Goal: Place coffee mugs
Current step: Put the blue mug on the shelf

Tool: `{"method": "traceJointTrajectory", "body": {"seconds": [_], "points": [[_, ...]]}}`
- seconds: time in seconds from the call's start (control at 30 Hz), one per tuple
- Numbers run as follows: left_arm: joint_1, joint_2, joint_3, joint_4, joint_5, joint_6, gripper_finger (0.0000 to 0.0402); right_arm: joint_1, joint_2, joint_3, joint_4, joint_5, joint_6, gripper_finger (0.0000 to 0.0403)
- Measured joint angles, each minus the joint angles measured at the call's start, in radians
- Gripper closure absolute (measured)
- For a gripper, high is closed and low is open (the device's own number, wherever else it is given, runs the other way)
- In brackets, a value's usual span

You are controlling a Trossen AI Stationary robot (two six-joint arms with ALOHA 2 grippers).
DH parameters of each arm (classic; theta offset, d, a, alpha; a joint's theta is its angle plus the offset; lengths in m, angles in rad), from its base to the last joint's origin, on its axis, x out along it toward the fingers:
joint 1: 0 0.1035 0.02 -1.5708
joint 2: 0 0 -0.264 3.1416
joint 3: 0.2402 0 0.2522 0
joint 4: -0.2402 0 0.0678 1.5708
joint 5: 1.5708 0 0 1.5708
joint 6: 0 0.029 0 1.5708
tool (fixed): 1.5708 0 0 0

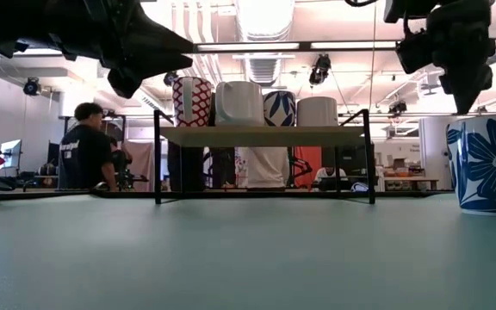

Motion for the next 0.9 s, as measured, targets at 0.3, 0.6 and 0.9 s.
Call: {"method": "traceJointTrajectory", "body": {"seconds": [0.3,0.6,0.9], "points": [[0.0,0.0,0.049,-0.001,0.001,0.032,0.0278,0.0,0.002,-0.02,-0.075,0.006,0.031,0.0234],[-0.001,0.0,0.06,-0.023,0.002,0.059,0.0278,0.0,0.002,-0.079,-0.083,-0.001,0.234,0.0234],[-0.002,0.0,0.058,-0.059,0.002,0.056,0.0278,0.0,0.002,-0.129,-0.066,-0.052,0.325,0.0248]]}}
